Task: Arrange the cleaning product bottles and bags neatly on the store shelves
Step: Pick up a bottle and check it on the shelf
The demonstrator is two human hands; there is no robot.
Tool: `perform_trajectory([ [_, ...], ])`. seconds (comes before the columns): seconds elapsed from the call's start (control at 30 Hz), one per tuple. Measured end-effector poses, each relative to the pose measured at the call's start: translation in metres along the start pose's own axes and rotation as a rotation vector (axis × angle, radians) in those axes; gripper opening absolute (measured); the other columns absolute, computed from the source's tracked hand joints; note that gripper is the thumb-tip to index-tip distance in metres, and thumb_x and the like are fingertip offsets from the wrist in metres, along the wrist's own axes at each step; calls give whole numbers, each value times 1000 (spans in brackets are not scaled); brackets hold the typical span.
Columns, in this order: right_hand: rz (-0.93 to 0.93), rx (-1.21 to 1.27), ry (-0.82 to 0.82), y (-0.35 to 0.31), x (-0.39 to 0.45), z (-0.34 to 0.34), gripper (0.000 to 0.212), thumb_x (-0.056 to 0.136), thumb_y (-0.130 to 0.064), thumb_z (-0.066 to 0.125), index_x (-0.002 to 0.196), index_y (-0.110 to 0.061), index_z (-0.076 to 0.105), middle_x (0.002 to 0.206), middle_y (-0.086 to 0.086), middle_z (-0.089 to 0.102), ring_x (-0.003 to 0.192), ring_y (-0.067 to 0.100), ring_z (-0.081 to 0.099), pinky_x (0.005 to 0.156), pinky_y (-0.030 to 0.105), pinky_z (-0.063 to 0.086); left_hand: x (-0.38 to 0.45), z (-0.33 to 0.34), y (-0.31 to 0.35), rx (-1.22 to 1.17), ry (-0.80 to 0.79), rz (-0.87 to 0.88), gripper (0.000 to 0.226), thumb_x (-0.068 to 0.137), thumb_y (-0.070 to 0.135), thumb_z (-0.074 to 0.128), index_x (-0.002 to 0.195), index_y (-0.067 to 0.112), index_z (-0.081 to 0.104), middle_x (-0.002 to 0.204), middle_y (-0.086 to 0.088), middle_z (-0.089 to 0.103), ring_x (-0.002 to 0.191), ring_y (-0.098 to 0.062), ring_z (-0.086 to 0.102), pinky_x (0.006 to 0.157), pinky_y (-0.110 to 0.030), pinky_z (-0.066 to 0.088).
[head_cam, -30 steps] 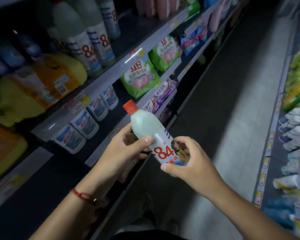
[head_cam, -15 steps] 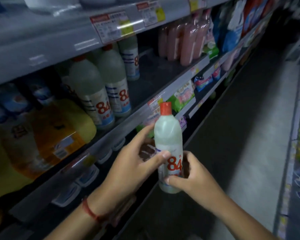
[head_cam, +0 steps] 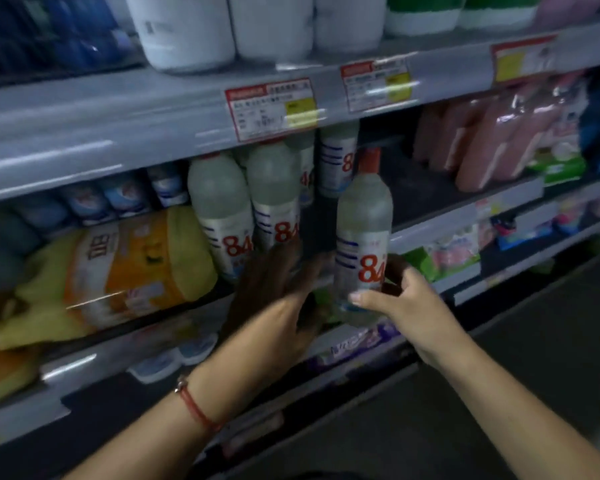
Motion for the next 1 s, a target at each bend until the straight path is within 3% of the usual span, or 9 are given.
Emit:
perform_trajectory([
  [0.07,-46,-8,-41,-8,22,-4,43,77,-13,85,114,-23,65,108,-1,77,100,14,72,86,38,56,-3,7,6,148,40,-65,65,90,43,60,150,23,45,157,-14,39,144,-40,36,114,-56,36],
  [0.2,-162,27,-84,-18,62,-2,46,73,-10,88,114,-18,69,107,-2,77,103,18,73,87,38,58,-9,25,19,240,48,-167,69,88,45,57,152,24,43,164,-15,27,151,-42,23,118,-60,28],
  [0.3,-224,30,-93,-20,86,5,43,74,-4,86,106,-25,65,95,-11,77,92,5,72,76,24,57,-7,34,25,287,63,-208,74,84,44,61,152,22,43,166,-16,21,151,-44,20,117,-63,28],
  [0.4,-259,-24,-77,-23,100,12,44,75,-9,86,103,-33,61,99,-13,71,93,1,68,78,24,55,-5,39,29,324,32,-273,80,80,42,70,152,24,39,167,-16,19,151,-45,20,117,-64,27],
  [0.57,-308,-98,-109,-19,109,18,43,76,-21,85,114,-23,65,110,-5,74,101,9,70,87,38,59,-3,42,32,382,-9,-334,81,77,44,73,149,22,44,164,-18,26,148,-48,26,115,-65,28],
  [0.73,-333,-162,-157,-22,106,20,45,77,-23,86,115,-24,62,103,-13,71,93,-3,67,80,25,56,-2,43,36,420,18,-353,84,74,45,78,147,22,42,162,-17,30,145,-49,31,113,-66,29],
  [0.9,-330,-180,-163,-20,100,20,56,79,-25,84,129,-20,59,121,-3,71,109,11,68,90,32,55,-3,42,37,402,15,-374,83,78,42,74,151,23,39,165,-13,24,150,-45,22,117,-65,25],
  [1.0,-325,-291,-203,-21,95,16,66,85,-30,78,144,-25,48,134,-2,65,120,16,62,94,30,50,-8,40,39,389,4,-390,82,79,40,72,153,22,39,165,-14,24,152,-42,17,119,-63,22],
])
Point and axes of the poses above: each hand's wrist, its own x-axis towards the middle knuckle, its own z-axis out of the palm, y = z × x, the point moved 1 cm from there along x, towards the middle knuckle
